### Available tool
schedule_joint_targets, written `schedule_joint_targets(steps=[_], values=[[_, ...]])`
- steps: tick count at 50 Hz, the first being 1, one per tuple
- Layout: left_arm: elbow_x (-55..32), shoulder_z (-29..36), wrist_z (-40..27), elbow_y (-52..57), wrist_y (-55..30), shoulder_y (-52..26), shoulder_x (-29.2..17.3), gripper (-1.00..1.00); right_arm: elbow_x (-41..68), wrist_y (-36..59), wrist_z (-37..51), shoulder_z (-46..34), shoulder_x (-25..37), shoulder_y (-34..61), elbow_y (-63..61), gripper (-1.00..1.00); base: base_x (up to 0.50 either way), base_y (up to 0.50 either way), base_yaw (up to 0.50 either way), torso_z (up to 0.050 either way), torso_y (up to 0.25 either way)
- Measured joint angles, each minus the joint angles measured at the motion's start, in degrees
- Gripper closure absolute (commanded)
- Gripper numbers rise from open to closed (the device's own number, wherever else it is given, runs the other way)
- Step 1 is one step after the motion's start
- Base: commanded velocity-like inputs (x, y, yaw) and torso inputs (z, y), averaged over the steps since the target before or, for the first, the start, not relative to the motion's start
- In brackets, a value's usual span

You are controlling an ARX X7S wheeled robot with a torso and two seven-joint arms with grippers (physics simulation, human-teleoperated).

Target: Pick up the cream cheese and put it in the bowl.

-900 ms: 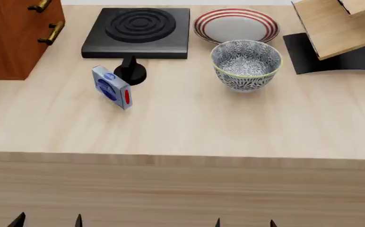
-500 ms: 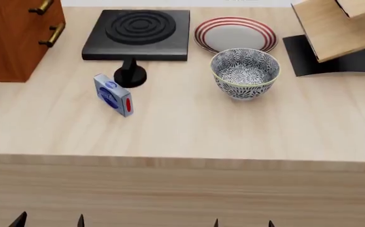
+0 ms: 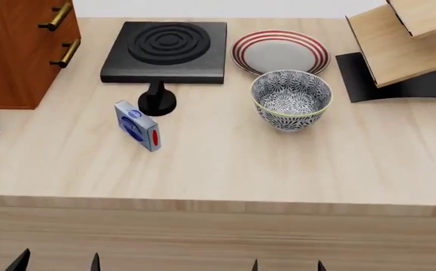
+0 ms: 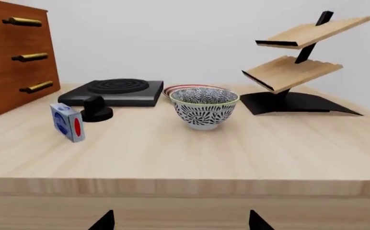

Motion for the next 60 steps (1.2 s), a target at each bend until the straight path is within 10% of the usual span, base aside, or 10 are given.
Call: schedule_joint_targets(steps=[60], values=[[-0.7,3.87,-5.81,-0.9,1.46,-0.7,-3.01,-1.0,3.87,0.91,3.77,-3.84,3.18,1.03,-1.12,-1.0,0.14,0.0,0.0,0.01,0.0]])
